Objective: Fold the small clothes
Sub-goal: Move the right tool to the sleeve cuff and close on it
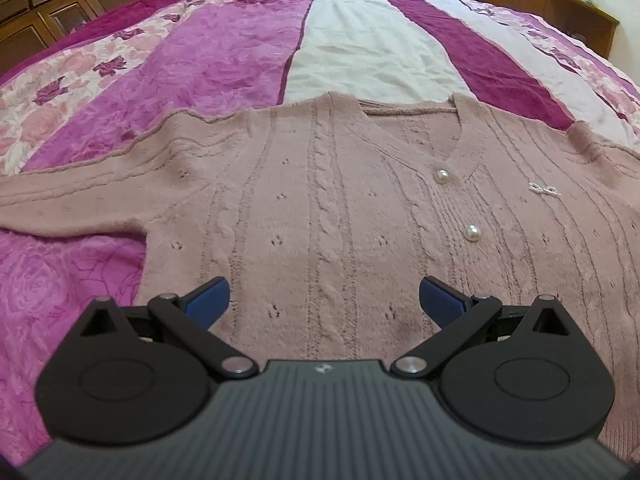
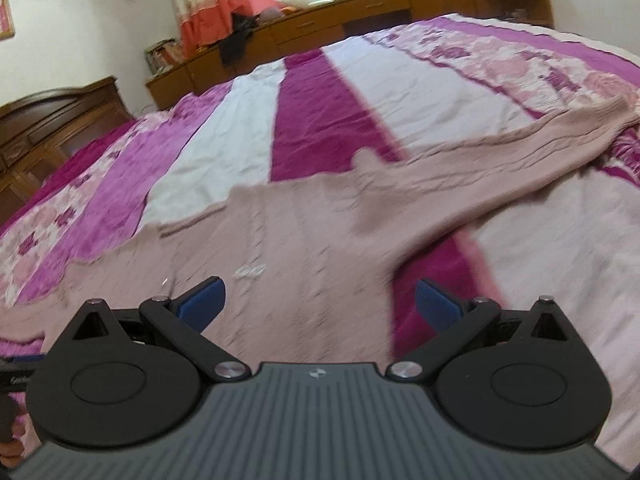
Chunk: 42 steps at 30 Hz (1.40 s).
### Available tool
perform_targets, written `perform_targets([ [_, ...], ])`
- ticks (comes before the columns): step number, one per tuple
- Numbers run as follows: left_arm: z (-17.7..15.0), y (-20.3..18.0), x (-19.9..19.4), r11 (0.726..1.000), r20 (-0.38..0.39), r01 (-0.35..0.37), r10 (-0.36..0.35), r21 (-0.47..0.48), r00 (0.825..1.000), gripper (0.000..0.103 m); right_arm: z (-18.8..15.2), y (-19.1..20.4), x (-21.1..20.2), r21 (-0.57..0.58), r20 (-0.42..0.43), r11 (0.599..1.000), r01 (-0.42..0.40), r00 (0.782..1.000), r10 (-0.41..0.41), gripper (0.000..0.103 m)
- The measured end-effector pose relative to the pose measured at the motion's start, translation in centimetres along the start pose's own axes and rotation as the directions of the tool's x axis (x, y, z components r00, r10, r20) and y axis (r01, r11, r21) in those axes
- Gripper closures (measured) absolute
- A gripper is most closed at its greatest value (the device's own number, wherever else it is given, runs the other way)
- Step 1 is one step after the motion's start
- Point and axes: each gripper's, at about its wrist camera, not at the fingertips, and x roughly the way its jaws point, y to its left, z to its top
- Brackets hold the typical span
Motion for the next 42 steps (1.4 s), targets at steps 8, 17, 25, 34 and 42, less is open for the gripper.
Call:
perform_targets([
  [8, 0.6, 0.3, 0.4, 0.999, -0.02, -0.015, 0.014, -0.035, 1.0, 0.0, 3.1, -6.4, 1.6, 0.093, 0.03, 0.994, 0.063, 0.997, -0.066, 0.0],
  [17, 0.6, -0.5, 1.0, 0.999, -0.038, -0.045, 0.044, -0.014, 0.998, 0.0, 4.6, -12.6, 4.9, 0.171, 0.047, 0.972, 0.16, 0.984, -0.17, 0.0],
  [25, 0.5, -0.5, 2.3, 0.996, -0.087, -0.083, 0.081, -0.025, 0.993, 0.0, 6.8, -17.0, 8.2, 0.216, 0.094, 0.964, 0.157, 0.979, -0.18, 0.0],
  [34, 0.6, -1.2, 2.9, 0.994, -0.1, -0.109, 0.107, -0.016, 0.989, 0.0, 9.3, -21.4, 10.6, 0.315, 0.169, 0.941, 0.122, 0.969, -0.182, 0.0],
  [42, 0.6, -1.4, 3.0, 0.993, -0.1, -0.12, 0.117, -0.02, 0.988, 0.0, 11.3, -23.2, 11.5, 0.343, 0.234, 0.932, 0.117, 0.95, -0.206, 0.035],
])
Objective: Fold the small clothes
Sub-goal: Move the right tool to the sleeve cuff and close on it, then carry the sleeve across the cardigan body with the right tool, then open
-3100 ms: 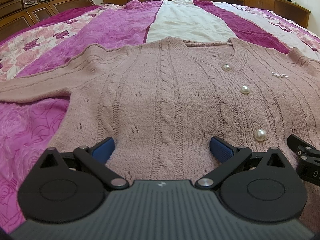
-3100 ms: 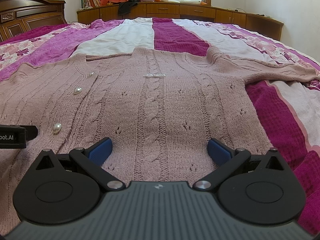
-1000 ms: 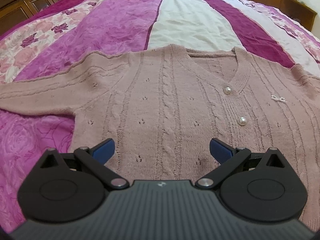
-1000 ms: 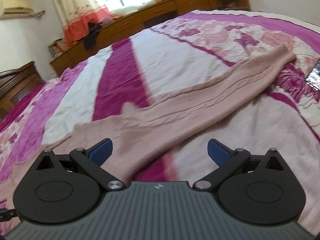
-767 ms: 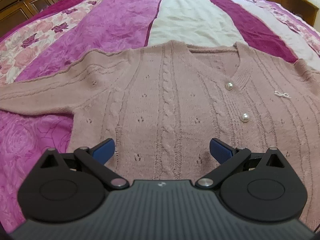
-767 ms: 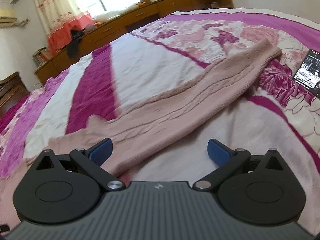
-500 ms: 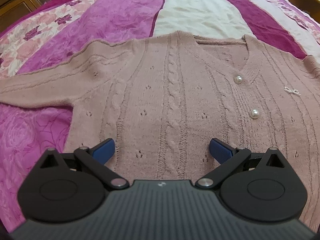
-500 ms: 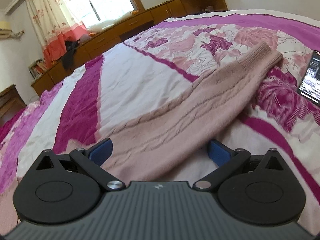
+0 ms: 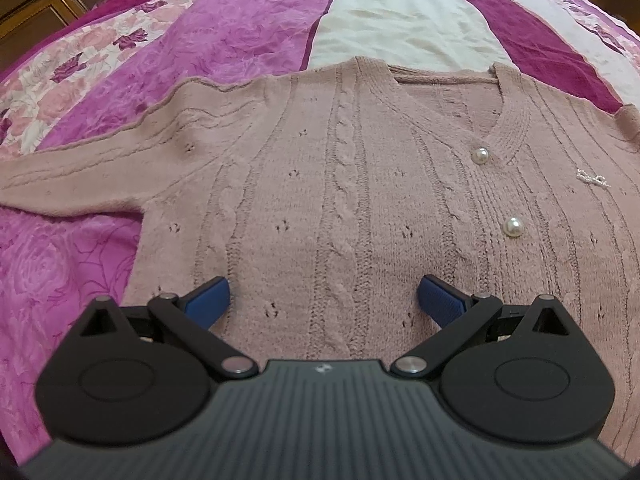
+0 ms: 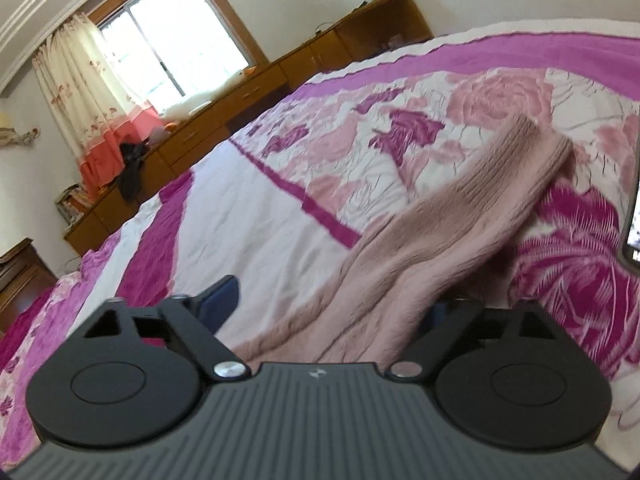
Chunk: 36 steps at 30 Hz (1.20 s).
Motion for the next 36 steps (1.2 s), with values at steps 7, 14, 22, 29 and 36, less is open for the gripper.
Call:
perform_targets([
  [7, 0.1, -0.1, -0.4, 1.0, 0.01, -0.01, 0.01, 0.01, 1.0, 0.0, 0.4, 1.2, -2.4, -0.053, 0.053, 0.998, -0.02, 0.998, 0.023, 0.091],
  [14, 0.0, 0.1, -0.8, 1.0, 0.021, 0.002, -0.002, 0.006, 1.0, 0.0, 1.2, 3.0, -8.3, -0.124, 0.165, 0.992, -0.035, 0.985, 0.056, 0.092],
  [22, -0.3, 0.9, -1.0, 1.0, 0.028, 0.017, -0.017, -0.01, 0.999, 0.0, 1.5, 5.3, -14.0, -0.155, 0.217, 0.987, -0.046, 0.973, 0.079, 0.092],
  [29, 0.1, 1.9, -1.9, 1.0, 0.063, 0.008, -0.007, -0.011, 0.998, 0.0, -0.1, 10.1, -15.5, -0.216, 0.167, 0.973, -0.081, 0.979, 0.119, 0.092],
  [36, 0.9, 3.6, -2.7, 1.0, 0.095, -0.011, 0.011, -0.004, 0.995, 0.0, -3.0, 16.7, -17.1, -0.267, 0.118, 0.948, -0.172, 0.971, 0.209, 0.092],
])
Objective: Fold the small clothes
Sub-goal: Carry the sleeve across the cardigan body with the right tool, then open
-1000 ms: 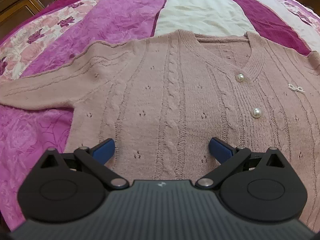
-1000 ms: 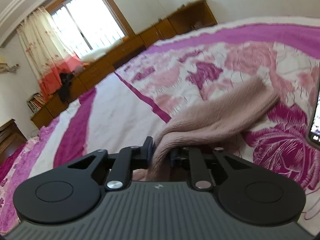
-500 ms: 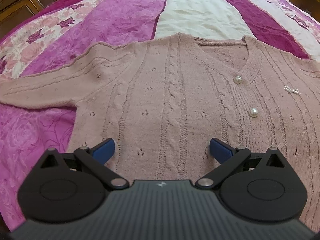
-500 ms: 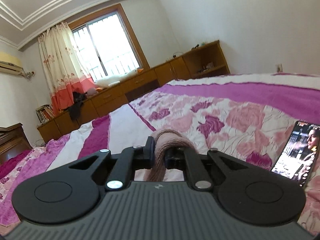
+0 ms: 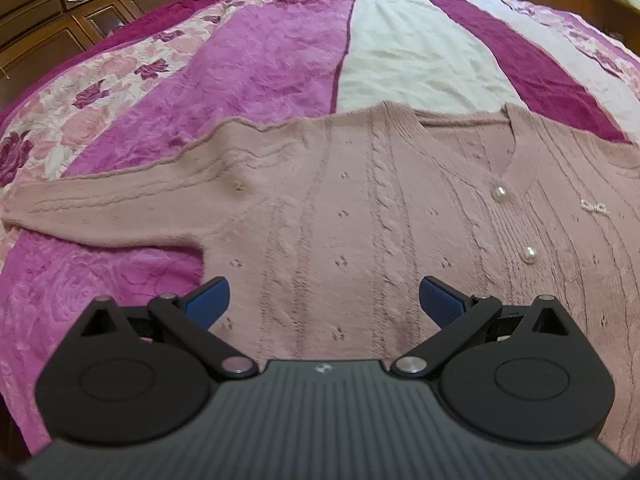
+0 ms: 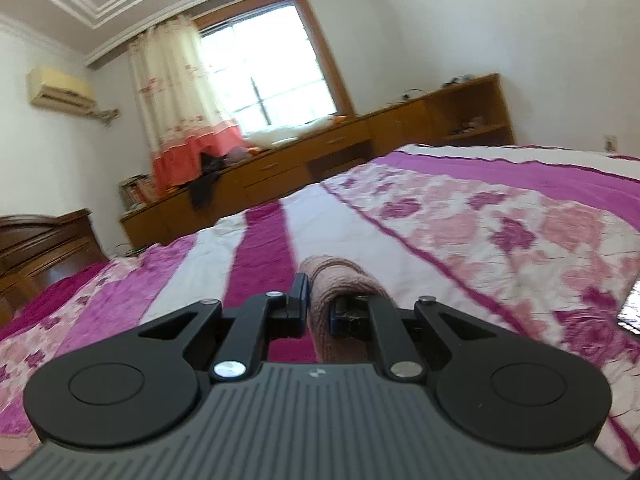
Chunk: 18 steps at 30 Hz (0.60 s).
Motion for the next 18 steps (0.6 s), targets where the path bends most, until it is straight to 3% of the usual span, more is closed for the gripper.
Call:
perform_targets([
  [14, 0.0, 4.6, -1.4, 0.997, 0.04, -0.014, 0.017, -0.075, 0.999, 0.0, -2.4, 14.0, -0.2, -0.041, -0.047, 0.992, -0.117, 0.992, 0.115, 0.092],
  [18, 0.0, 5.9, -1.9, 0.995, 0.058, -0.016, 0.022, -0.098, 0.998, 0.0, -3.6, 17.5, 0.0, -0.007, -0.084, 0.985, -0.174, 0.981, 0.172, 0.092],
])
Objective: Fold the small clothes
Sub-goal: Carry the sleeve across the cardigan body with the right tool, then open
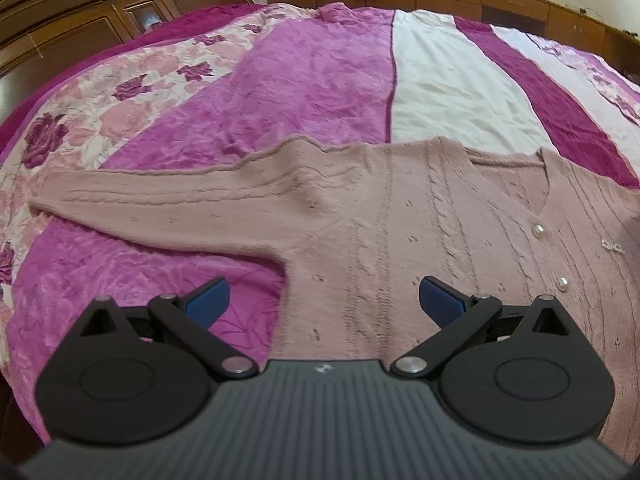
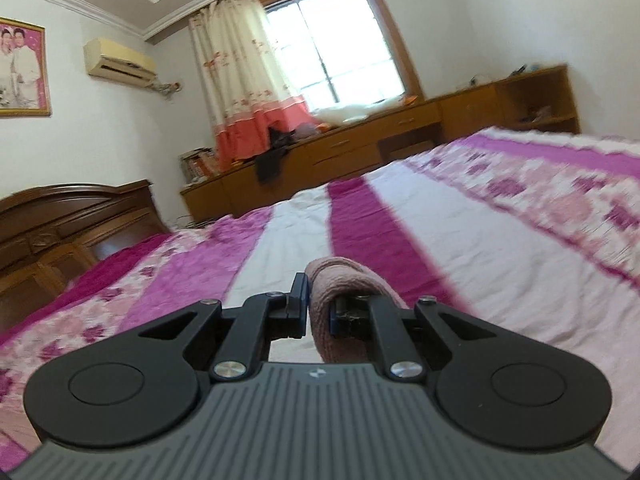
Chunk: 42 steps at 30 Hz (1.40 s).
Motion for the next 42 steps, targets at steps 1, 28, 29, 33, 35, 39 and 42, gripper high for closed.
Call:
perform_targets([
  [1, 0.0, 0.3, 0.0, 1.0, 0.001, -0.001, 0.001, -0.006, 1.0, 0.0, -0.3, 0.6, 0.4, 0.004, -0.005, 1.0, -0.006, 1.0, 0.006, 0.092],
  [28, -1.5, 4.0, 1.1, 0.997, -0.019, 0.023, -0.024, -0.075, 1.0, 0.0, -17.9, 10.2, 10.4, -0.039, -0.387, 0.997, -0.065, 0.921, 0.045, 0.09],
  [29, -1.5, 4.0, 1.1, 0.997, -0.018, 0.023, -0.025, -0.075, 1.0, 0.0, -18.3, 10.1, 10.5, -0.027, -0.4, 0.997, -0.066, 0.915, 0.05, 0.086],
  [33, -1.4, 4.0, 1.2, 0.997, -0.016, 0.027, -0.028, -0.074, 0.999, 0.0, -19.0, 9.9, 9.7, 0.02, -0.42, 0.995, -0.103, 0.902, 0.102, 0.057],
  [35, -1.2, 3.8, 1.3, 0.997, -0.013, 0.031, -0.032, -0.071, 0.999, 0.0, -18.9, 10.2, 9.0, 0.043, -0.43, 0.99, -0.135, 0.892, 0.14, 0.041],
  [39, -1.0, 3.2, 1.2, 0.997, -0.003, 0.041, -0.041, -0.058, 0.999, 0.0, -18.3, 10.7, 6.9, 0.073, -0.443, 0.983, -0.167, 0.878, 0.182, 0.033],
  [42, -0.7, 2.7, 0.9, 0.998, 0.008, 0.048, -0.048, -0.045, 0.999, 0.0, -17.5, 10.5, 5.1, 0.099, -0.446, 0.98, -0.173, 0.873, 0.199, 0.032],
])
